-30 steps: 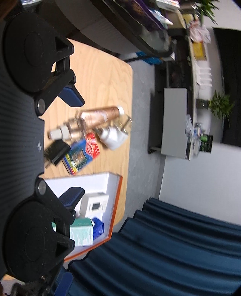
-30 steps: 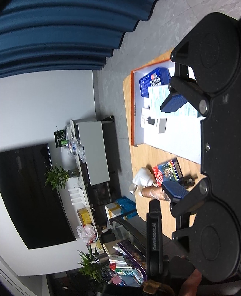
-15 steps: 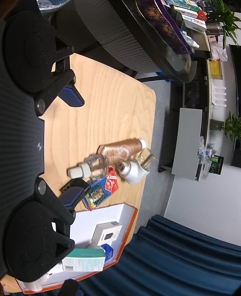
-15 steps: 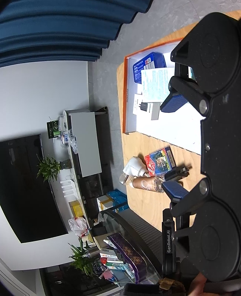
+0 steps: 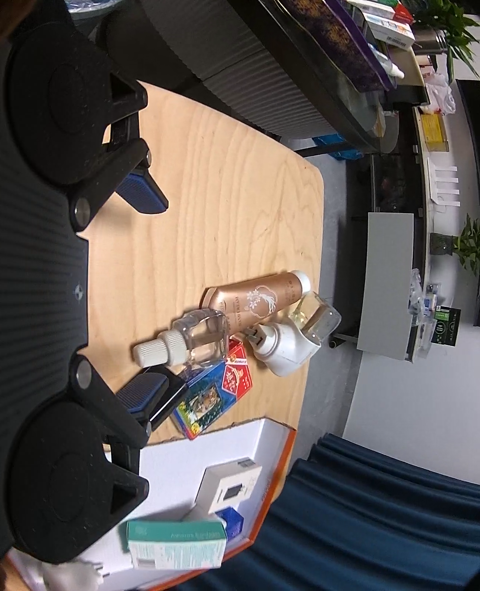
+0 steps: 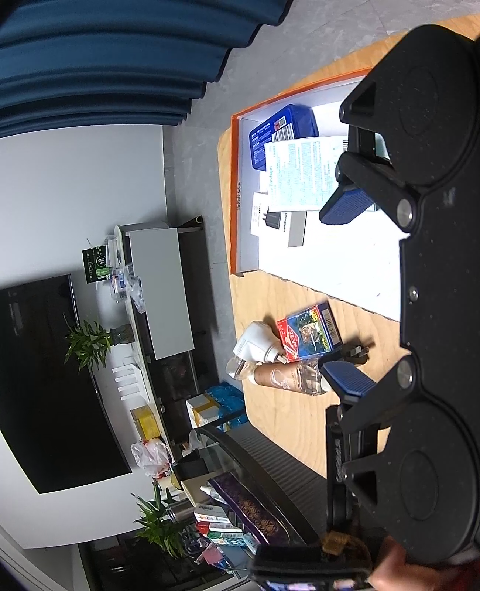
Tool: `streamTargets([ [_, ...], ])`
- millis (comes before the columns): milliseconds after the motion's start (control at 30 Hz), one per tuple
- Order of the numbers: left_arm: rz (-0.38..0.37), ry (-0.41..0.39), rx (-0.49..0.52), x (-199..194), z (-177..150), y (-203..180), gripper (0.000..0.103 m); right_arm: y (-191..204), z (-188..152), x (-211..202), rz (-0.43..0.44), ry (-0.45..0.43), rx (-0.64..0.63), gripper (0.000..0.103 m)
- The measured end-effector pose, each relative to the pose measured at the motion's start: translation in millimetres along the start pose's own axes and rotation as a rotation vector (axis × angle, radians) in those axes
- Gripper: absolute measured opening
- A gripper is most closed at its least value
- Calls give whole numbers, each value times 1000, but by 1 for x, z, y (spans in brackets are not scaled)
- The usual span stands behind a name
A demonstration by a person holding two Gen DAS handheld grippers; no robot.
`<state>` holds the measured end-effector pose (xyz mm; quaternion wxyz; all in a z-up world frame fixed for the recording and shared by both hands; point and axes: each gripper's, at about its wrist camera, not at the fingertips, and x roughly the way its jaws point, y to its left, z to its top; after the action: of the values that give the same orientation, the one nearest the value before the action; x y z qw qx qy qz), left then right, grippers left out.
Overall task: Organize rigid objects
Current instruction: 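Withdraw both grippers from the tray toward the items on the table, then grasp the clear glass bottle with the left gripper while the right grasps the black plug adapter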
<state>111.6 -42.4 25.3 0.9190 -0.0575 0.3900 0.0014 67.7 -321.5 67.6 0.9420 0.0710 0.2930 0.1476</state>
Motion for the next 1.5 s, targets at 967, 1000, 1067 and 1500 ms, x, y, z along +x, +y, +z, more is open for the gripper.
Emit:
streamTargets([
  [967, -35, -51, 24, 18, -2, 13, 52, 15, -1, 40, 126, 84, -50, 96],
  [1000, -32, -55, 24, 13, -2, 16, 52, 20, -1, 46, 151, 97, -55, 96],
  [1067, -19, -66, 26, 3, -4, 23, 52, 32, -1, 61, 187, 131, -66, 96],
  [1500, -12, -101, -14, -25, -12, 46, 52, 80, -6, 145, 137, 281, -148, 28],
])
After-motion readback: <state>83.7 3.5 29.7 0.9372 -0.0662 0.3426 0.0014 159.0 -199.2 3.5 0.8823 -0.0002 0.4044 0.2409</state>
